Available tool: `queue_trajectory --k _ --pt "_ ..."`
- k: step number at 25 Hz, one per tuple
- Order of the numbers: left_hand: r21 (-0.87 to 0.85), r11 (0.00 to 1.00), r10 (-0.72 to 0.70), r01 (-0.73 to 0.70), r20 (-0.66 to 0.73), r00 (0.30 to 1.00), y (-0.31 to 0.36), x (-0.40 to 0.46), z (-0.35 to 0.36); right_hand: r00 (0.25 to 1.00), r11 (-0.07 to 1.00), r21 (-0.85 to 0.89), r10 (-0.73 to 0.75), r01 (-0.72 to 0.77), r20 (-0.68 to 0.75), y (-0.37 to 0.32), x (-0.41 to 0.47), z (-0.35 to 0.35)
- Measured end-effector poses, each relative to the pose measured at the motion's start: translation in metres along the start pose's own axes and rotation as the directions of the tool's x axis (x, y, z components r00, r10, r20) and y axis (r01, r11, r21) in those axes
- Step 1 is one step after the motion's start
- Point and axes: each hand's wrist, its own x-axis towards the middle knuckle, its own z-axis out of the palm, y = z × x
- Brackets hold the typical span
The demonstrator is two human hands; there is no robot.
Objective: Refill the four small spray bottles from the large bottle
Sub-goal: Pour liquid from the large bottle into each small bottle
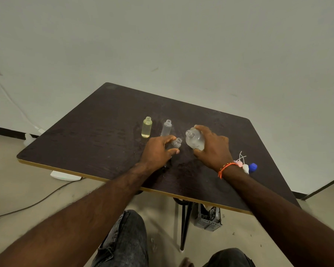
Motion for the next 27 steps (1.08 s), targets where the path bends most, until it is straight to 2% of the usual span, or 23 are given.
queue_trajectory --k 5,8,14,19,27 --pt "-0.032 0.989 -0.144 0.142 -0.064 0.988 -0.003 0.007 0.01 0.978 0.919 0.368 0.189 -0.144 -0.09 0.016 -0.007 -0.006" --pt "-0.009 0.986 -0.165 0.165 -0.066 0.984 0.002 0.015 0.017 0.963 0.855 0.485 0.255 -0.183 -0.085 0.026 -0.018 -0.008" --pt "0.179 0.965 -0.174 0.192 -0.112 0.978 0.019 0.041 0.039 0.956 0.786 0.584 0.287 -0.202 -0.056 0.046 -0.035 0.001" --pt "0.332 0.914 -0.204 0.233 -0.119 0.972 0.023 0.059 0.053 0.961 0.776 0.606 0.268 -0.178 -0.061 0.052 -0.038 0.005" --pt "0.397 0.88 -0.22 0.26 -0.145 0.965 0.022 0.075 0.065 0.968 0.771 0.614 0.247 -0.167 -0.047 0.052 -0.034 0.007"
